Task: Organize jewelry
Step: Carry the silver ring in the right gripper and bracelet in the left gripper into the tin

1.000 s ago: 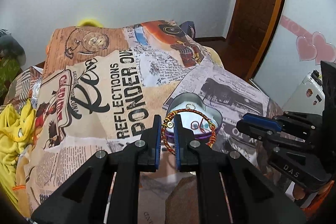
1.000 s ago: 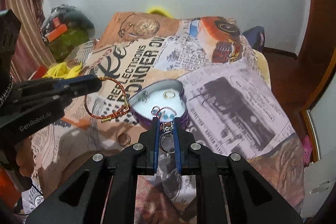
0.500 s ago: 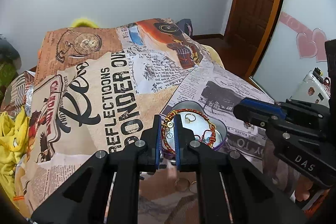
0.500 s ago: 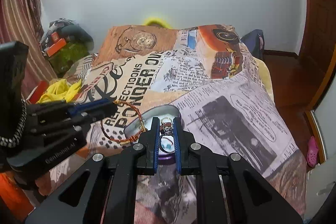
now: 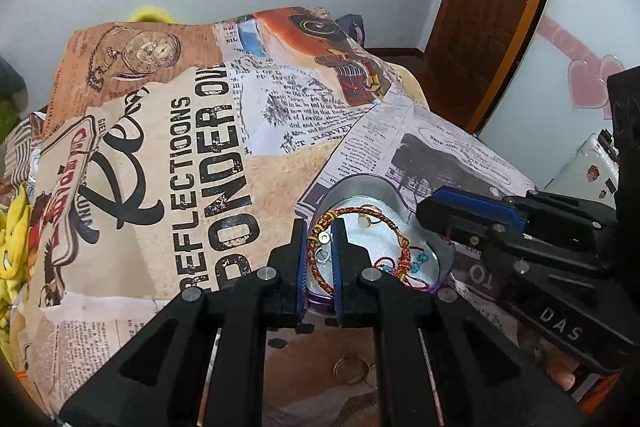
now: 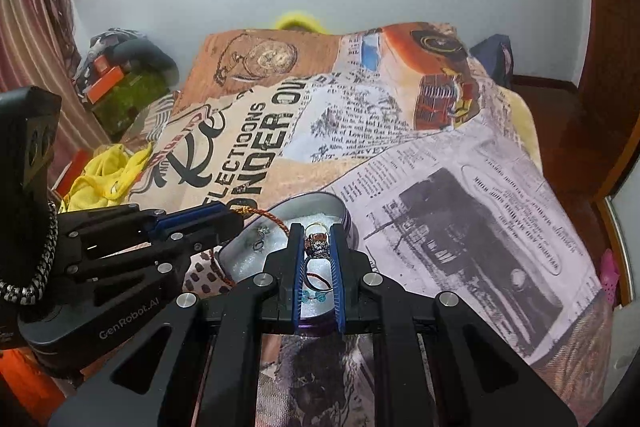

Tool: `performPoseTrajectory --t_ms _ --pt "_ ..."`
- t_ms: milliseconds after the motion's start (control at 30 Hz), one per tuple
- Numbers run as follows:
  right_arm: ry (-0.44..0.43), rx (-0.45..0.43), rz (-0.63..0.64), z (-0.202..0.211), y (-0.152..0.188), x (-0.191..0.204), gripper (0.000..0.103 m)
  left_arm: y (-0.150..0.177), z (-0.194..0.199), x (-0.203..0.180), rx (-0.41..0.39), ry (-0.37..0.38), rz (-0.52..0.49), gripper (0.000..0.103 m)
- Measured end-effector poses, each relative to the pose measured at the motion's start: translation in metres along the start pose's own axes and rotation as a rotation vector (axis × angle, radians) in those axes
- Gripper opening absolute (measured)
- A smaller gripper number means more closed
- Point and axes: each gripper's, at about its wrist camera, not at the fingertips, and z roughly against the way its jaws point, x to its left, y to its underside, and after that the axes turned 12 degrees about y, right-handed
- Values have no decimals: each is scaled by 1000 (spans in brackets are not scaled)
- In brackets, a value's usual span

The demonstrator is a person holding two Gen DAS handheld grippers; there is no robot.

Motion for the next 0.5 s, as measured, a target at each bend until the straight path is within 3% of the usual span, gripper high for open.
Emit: performPoseTrajectory --t_ms 500 --pt "-26 39 19 -13 1 6 12 0 -5 0 24 55 6 10"
